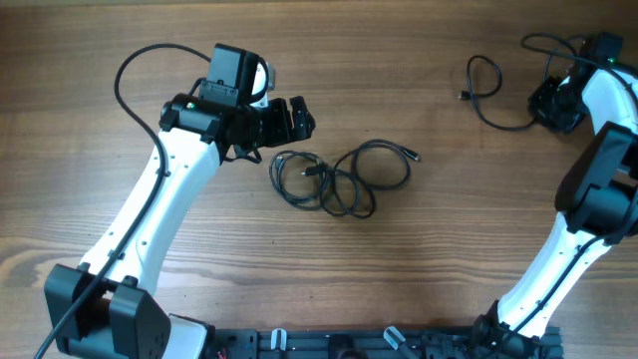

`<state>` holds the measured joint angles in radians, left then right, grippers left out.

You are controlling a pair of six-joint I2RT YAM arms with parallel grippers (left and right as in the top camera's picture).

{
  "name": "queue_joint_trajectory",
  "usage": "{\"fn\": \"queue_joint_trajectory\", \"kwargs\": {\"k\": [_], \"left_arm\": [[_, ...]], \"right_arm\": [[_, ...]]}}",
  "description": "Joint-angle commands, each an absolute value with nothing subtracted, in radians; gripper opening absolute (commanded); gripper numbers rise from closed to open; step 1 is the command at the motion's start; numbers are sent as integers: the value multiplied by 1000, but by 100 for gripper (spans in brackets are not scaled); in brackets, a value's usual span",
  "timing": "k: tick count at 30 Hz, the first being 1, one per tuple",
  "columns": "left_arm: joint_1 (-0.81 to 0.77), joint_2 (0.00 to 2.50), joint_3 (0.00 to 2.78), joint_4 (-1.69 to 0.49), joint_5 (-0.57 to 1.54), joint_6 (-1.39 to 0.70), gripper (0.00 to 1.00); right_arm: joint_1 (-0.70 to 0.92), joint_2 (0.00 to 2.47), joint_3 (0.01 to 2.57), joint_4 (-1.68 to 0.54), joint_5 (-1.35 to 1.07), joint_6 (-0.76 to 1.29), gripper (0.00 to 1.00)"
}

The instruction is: Untangle cables

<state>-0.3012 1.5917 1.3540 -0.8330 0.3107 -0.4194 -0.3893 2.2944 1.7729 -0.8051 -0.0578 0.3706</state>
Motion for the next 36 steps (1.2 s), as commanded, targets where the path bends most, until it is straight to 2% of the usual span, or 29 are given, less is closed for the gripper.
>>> {"fn": "queue_joint_trajectory", "kwargs": {"k": [1, 4, 7, 10, 14, 18, 28, 30, 31, 32, 33, 36], "left_arm": [[-304, 1600, 1356, -832, 302, -400, 100], [-304, 1600, 1356, -831, 302, -400, 100], [-304, 1600, 1356, -832, 302, -400, 100], [-304, 1600, 1356, -832, 302, -400, 100], [-304, 1600, 1356, -831, 302, -400, 100], [-304, 1600, 1356, -832, 302, -400, 100], [-304, 1600, 1356, -832, 302, -400, 100], [-304, 1600, 1356, -832, 302, -400, 100], [-304, 1600, 1356, -832, 302, -400, 100], [-304, 1600, 1356, -832, 302, -400, 100], [-304, 1600, 1356, -832, 302, -400, 100], [-304, 1600, 1356, -832, 302, -400, 100]], "right_arm": [[-390, 2286, 1753, -781, -69, 376, 16], [-390, 2286, 1753, -729, -115, 379, 4], [-391, 2285, 1779, -598, -251, 382, 4], [-404, 2284, 1944, -528, -399, 493, 4], [-404, 2284, 2139, -500, -402, 498, 4], [-404, 2302, 2137, -509, -361, 425, 4], [-399, 2449, 2133, -510, -360, 403, 6], [-398, 2474, 2133, -512, -359, 402, 60], [-398, 2476, 2133, -517, -361, 403, 82], [-398, 2476, 2133, -526, -360, 393, 95], [-400, 2474, 2135, -535, -361, 392, 100], [-435, 2405, 2143, -586, -364, 395, 99]]}}
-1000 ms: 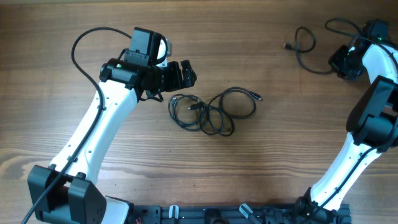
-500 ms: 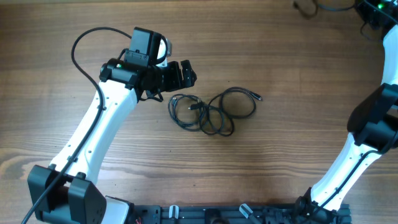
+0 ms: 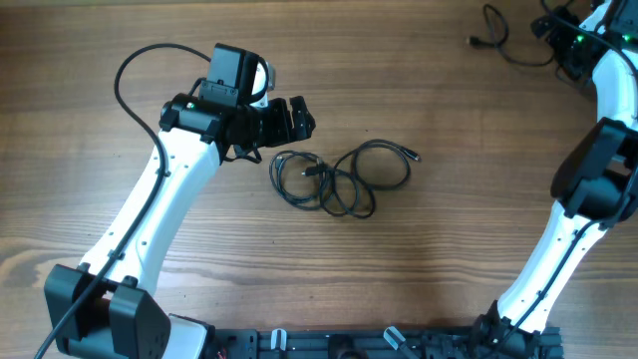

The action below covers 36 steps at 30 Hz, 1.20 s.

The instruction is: Untangle cables

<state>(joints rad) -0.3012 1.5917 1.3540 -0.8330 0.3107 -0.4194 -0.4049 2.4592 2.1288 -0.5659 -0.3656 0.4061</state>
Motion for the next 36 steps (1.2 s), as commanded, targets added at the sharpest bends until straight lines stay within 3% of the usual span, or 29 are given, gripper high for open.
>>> {"fn": "queue_joint_trajectory", "kwargs": {"k": [1, 5, 10, 13, 17, 21, 27, 33, 36], "left_arm": [[-304, 1600, 1356, -831, 302, -400, 100], [-304, 1600, 1356, -832, 302, -400, 100], [-304, 1600, 1356, -832, 302, -400, 100], [-304, 1600, 1356, -832, 302, -400, 100], [-304, 1600, 1356, -832, 302, -400, 100], [-304, 1600, 1356, -831, 302, -400, 100], [-277, 1600, 1356, -825, 301, -426, 100], [-18, 1600, 1356, -978, 302, -475, 100], [56, 1600, 1356, -1023, 294, -460, 100]], "right_arm": [[-446, 2381, 2143, -597, -368, 395, 99], [-487, 2228, 2143, -693, -483, 393, 100], [-461, 2067, 2143, -1030, -985, 365, 100], [-353, 2062, 2139, -1294, -958, 153, 100], [-131, 2062, 2138, -1498, -649, 75, 100], [78, 2063, 2131, -1537, -477, 80, 100], [332, 2065, 2011, -1490, -471, 83, 100], [408, 2067, 1804, -1317, -445, 185, 100], [408, 2069, 1716, -1264, -444, 183, 94]]}}
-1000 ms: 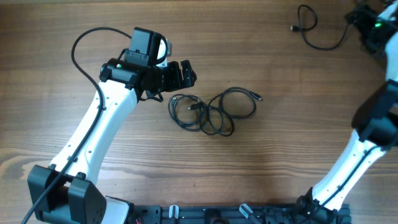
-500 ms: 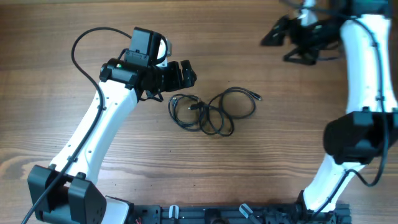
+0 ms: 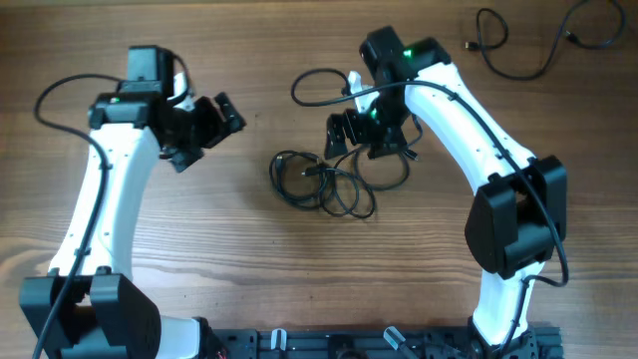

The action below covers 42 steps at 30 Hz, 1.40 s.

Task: Untangle cables
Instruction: 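Grasp another cable from the remaining bundle with the right gripper, then lift the cable with the right gripper and move it to the upper right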

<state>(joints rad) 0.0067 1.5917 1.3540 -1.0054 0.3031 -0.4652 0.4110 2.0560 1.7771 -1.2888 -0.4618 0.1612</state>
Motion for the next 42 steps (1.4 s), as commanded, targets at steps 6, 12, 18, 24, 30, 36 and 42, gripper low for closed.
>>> {"fn": "queue_joint_trajectory", "kwargs": {"k": [6, 12, 18, 24, 30, 36, 42], "left_arm": [[88, 1600, 1356, -1030, 294, -452, 100], [88, 1600, 1356, -1030, 294, -452, 100], [88, 1600, 1356, -1030, 294, -452, 100], [88, 1600, 1356, -1030, 294, -452, 100], [88, 1600, 1356, -1030, 294, -452, 100], [88, 1600, 1356, -1029, 294, -452, 100], [88, 1600, 1356, -1030, 294, -452, 100]], "right_arm": [[408, 2070, 1536, -1210, -445, 124, 58], [408, 2070, 1458, -1086, -518, 133, 26], [408, 2062, 1500, -1103, -525, 130, 4], [395, 1886, 1688, -1264, -525, 76, 4], [391, 1722, 1690, -1207, -525, 194, 4], [306, 1508, 1690, -905, -528, 563, 4], [298, 1366, 1690, -731, -671, 501, 4]]}}
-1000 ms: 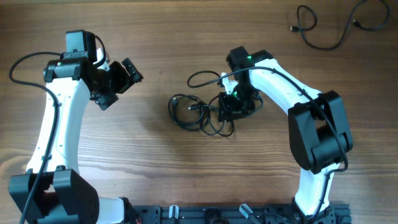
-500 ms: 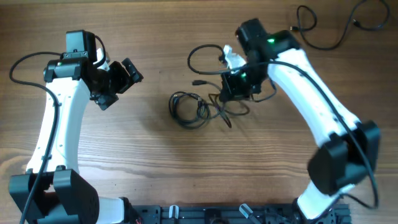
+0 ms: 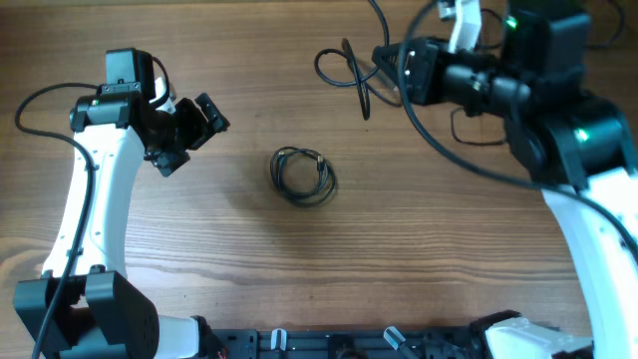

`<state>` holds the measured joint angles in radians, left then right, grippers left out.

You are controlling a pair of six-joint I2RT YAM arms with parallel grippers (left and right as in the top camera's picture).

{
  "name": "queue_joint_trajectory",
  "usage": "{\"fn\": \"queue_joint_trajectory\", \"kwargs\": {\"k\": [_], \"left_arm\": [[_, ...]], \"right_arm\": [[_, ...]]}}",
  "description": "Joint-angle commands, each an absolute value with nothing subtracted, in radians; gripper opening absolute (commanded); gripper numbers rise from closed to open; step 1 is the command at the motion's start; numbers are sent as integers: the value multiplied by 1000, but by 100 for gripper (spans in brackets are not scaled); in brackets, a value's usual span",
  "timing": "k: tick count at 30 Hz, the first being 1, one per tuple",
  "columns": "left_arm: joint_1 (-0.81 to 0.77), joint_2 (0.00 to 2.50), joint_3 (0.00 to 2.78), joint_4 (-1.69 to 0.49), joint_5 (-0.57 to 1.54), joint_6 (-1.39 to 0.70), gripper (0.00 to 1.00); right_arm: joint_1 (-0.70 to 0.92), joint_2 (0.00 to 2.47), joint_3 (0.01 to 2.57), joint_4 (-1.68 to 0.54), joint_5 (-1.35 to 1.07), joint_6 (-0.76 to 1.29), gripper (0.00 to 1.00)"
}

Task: Untangle cables
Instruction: 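Lift the cable with the right gripper and move it to the upper right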

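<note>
One black cable [image 3: 304, 176] lies coiled on the wooden table [image 3: 199, 259] at the middle. A second black cable [image 3: 344, 68] hangs in loops off the table, held at its right end by my right gripper [image 3: 391, 68], which is raised high at the upper middle and shut on it. The two cables are apart. My left gripper [image 3: 194, 135] hovers left of the coil, open and holding nothing. Part of a third cable [image 3: 469, 125] shows under the right arm.
The left arm's own black lead [image 3: 40, 95] loops at the far left. The right arm's lead [image 3: 469, 165] sweeps across the table right of centre. The arms' base rail [image 3: 349, 344] runs along the front edge.
My right gripper was down at the right side of the tangle. Now it is high at the upper middle with one cable in it, and only one coil is left on the table. The left gripper shifted slightly left.
At first the left gripper stood by the tangle and the right gripper was at the far right with a separate cable. That cable then lay at the top right edge. The right gripper was then at the tangle, the left arm further left. Now one cable hangs free of the coil.
</note>
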<state>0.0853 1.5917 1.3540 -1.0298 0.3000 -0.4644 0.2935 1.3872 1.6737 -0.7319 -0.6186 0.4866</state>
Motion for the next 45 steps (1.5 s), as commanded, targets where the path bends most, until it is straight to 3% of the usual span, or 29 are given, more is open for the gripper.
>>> {"fn": "queue_joint_trajectory", "kwargs": {"k": [1, 13, 41, 45], "left_arm": [[88, 1600, 1356, -1030, 294, -452, 100], [88, 1600, 1356, -1030, 294, -452, 100], [88, 1600, 1356, -1030, 294, -452, 100], [88, 1600, 1356, -1030, 294, -452, 100]], "right_arm": [[298, 1365, 1689, -736, -671, 503, 4], [298, 1412, 1687, -920, -339, 714, 4], [298, 1554, 1687, -920, -360, 785, 4], [295, 1552, 1687, -764, -601, 785, 4]]}}
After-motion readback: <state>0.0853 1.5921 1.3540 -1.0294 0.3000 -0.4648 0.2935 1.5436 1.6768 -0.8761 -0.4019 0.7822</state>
